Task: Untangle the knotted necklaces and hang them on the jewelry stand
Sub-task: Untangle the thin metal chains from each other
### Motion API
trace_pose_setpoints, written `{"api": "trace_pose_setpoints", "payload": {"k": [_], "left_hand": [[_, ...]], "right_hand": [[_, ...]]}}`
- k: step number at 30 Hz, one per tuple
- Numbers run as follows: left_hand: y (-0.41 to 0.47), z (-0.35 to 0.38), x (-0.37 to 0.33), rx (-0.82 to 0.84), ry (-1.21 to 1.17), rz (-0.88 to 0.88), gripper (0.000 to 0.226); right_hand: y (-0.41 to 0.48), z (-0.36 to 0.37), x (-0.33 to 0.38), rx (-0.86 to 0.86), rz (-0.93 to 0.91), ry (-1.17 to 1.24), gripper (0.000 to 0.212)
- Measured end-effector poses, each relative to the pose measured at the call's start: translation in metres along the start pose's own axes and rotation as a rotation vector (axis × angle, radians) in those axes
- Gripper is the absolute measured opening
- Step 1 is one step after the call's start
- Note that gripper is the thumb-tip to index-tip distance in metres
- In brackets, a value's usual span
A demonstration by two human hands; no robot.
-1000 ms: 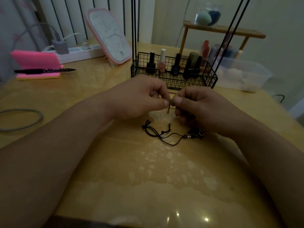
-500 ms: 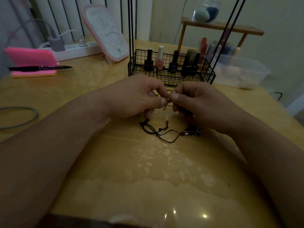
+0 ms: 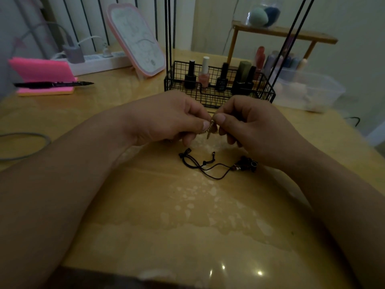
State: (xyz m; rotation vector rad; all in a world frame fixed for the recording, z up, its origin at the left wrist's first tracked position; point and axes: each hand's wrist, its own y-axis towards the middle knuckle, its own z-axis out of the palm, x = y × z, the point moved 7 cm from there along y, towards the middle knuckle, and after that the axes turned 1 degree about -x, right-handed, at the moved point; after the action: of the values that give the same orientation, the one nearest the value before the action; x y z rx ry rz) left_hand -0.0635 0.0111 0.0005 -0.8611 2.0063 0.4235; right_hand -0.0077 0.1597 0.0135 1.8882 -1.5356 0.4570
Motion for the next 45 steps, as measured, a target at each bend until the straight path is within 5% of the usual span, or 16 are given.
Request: {"api": "trace_pose_setpoints", "payload": {"k": [16, 22, 45], "left_hand": [[0.0, -0.015, -0.007, -0.244, 0.09, 0.126, 0.005], [-0.001, -0.012, -0.009, -0.198, 0.138, 0.128, 0.005], [0.002, -0.002, -0.012, -0.129, 0.253, 0.196, 0.01]], "right_hand": [[-0.004, 0.0, -0.014, 0.197, 0.2, 0.242, 0.012], [-0.006, 0.004, -0.015, 0.285, 0.214, 0.266, 0.013], [-0.003, -0.003, -0.012, 0.16, 0.136, 0.156, 0.015]]}}
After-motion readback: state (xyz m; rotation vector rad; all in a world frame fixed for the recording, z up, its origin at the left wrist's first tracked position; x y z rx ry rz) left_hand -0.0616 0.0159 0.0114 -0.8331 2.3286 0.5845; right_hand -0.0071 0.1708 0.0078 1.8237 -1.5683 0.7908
